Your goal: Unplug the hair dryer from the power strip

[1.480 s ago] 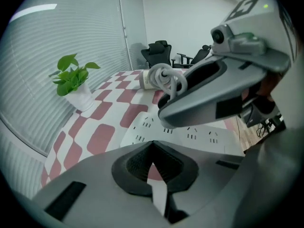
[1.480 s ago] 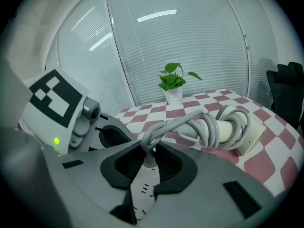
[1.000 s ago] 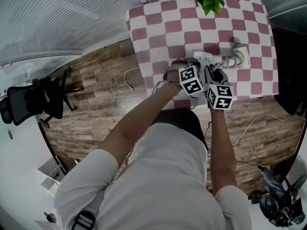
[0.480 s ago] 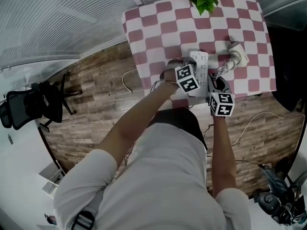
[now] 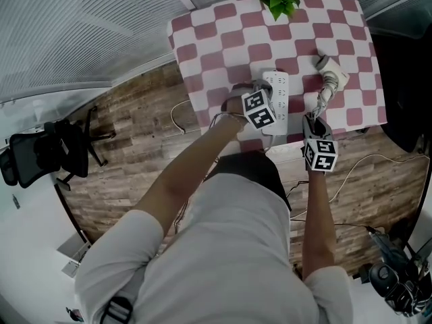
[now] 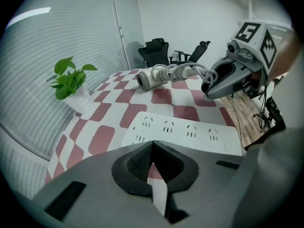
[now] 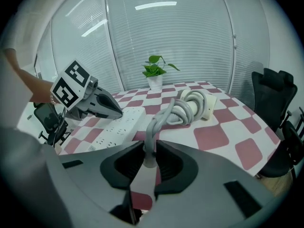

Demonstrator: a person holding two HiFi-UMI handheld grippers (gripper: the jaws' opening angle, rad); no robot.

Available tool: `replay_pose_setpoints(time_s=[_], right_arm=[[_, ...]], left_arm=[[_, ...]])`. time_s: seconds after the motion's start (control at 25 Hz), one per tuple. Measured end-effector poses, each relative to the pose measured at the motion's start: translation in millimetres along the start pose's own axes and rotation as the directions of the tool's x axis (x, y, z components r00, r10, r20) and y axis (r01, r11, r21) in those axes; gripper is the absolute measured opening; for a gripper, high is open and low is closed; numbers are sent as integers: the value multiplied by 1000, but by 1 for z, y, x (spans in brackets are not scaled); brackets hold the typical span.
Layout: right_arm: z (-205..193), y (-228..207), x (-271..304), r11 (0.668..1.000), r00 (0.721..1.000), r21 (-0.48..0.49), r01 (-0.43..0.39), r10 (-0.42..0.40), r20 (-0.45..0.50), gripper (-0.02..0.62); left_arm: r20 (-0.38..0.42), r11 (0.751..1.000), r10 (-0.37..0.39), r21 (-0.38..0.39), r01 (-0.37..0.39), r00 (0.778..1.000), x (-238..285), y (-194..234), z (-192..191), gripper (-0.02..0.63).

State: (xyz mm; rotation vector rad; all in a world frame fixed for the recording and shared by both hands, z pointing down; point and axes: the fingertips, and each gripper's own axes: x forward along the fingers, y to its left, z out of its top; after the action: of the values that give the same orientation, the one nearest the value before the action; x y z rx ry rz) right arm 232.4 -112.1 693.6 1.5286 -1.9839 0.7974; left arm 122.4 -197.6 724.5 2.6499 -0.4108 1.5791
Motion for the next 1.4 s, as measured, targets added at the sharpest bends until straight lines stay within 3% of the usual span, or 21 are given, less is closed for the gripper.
replay_pose_setpoints(time_s=[0.24, 1.04, 1.28, 1.4], right_arm=[[-9, -18, -12, 1000, 1000, 2, 26, -26, -12, 95], [-29, -14, 1, 999, 999, 4, 38, -38, -7, 97], [-32, -14, 2, 998, 998, 4, 59, -59, -27, 117], [-33, -16, -4, 997, 998, 31, 65, -64, -27, 173]], left_arm=[[-8, 1000, 0, 8, 0, 1000, 0, 0, -1, 28], [-15, 1000, 20, 12, -20, 1000, 1, 0, -1, 28], [-21, 1000, -6, 12, 6, 1000, 2, 1, -1, 29], [-5, 999, -39, 7, 39, 999, 0, -1, 0, 29]])
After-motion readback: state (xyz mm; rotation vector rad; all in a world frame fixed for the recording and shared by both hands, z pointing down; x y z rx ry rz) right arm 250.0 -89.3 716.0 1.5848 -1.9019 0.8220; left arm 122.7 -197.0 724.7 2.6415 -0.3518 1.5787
